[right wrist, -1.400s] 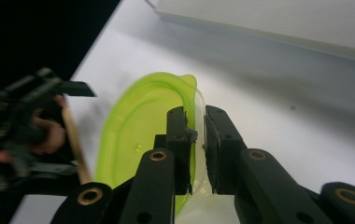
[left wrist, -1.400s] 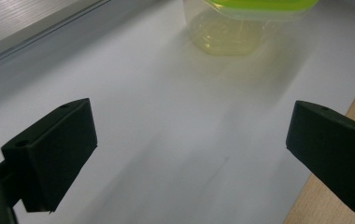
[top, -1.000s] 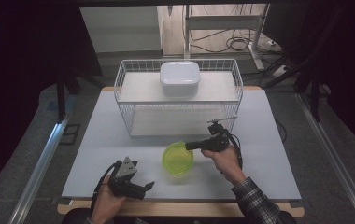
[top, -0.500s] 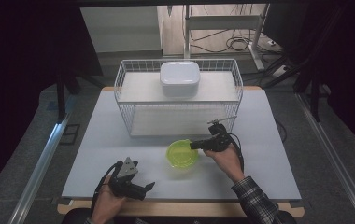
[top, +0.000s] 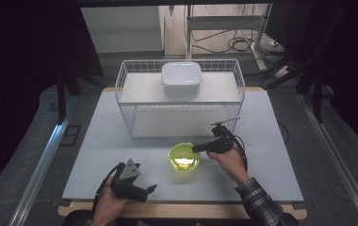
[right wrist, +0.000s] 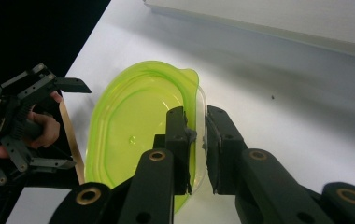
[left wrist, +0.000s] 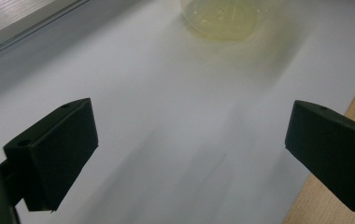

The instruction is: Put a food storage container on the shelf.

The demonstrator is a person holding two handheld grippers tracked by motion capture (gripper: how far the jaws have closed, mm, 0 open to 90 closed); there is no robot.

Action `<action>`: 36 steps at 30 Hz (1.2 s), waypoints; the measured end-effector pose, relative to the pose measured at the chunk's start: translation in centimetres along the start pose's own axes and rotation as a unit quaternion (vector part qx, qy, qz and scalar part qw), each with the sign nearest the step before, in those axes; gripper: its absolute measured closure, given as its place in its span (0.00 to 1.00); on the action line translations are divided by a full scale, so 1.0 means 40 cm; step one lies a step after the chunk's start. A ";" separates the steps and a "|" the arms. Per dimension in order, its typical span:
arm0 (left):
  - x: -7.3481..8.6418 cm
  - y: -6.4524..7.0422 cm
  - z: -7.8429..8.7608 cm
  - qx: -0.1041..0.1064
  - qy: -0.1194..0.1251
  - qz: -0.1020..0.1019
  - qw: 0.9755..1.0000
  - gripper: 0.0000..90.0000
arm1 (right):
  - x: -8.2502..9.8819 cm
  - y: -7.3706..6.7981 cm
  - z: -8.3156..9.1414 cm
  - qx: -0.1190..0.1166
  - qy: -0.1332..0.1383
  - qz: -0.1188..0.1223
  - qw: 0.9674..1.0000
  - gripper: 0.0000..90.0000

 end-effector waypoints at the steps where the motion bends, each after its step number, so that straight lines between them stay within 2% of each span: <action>1: 0.000 0.000 0.000 0.000 0.000 -0.001 1.000 0.03 | 0.000 -0.002 0.000 -0.003 0.000 -0.003 1.000 0.90; 3: 0.000 -0.001 -0.001 0.000 0.000 0.000 1.000 0.03 | 0.000 -0.004 0.000 -0.008 0.001 -0.005 1.000 0.90; 4: 0.001 -0.001 -0.001 0.000 -0.001 0.000 1.000 0.03 | 0.001 -0.006 0.002 -0.023 0.004 -0.010 1.000 0.91; 17: 0.001 -0.001 -0.002 -0.002 -0.003 -0.001 1.000 0.03 | 0.006 -0.013 0.013 -0.023 0.014 -0.009 1.000 0.92; 18: 0.000 0.000 -0.002 -0.002 -0.002 -0.001 1.000 0.03 | 0.006 -0.011 0.020 -0.035 0.020 -0.016 0.999 0.92; 25: 0.000 -0.001 0.000 -0.003 0.001 0.002 1.000 0.03 | 0.005 -0.018 0.044 -0.052 0.039 -0.024 0.998 0.92; 29: -0.001 -0.006 0.004 -0.006 0.008 0.008 1.000 0.02 | -0.001 -0.044 0.067 -0.056 0.050 -0.017 0.997 0.92; 30: -0.001 -0.007 0.006 -0.006 0.012 0.014 1.000 0.02 | -0.007 -0.065 0.081 -0.058 0.056 -0.011 0.997 0.92; 31: -0.001 -0.007 0.006 -0.006 0.012 0.014 1.000 0.02 | -0.007 -0.065 0.081 -0.058 0.056 -0.011 0.997 0.92; 32: -0.001 -0.008 0.006 -0.007 0.013 0.014 1.000 0.02 | -0.015 -0.085 0.095 -0.060 0.061 -0.006 0.996 0.92; 36: -0.002 -0.010 0.009 -0.010 0.016 0.016 1.000 0.02 | -0.031 -0.113 0.114 -0.062 0.070 0.002 0.996 0.92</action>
Point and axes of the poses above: each handheld gripper's, and its own axes: z roughly backward along the jaws, x roughly out of its underside, y roughly to its right, the point moved 2 cm from there along -z, roughly forward along the jaws, and after that the axes turned 3 degrees about -x, right-handed, at the moved point
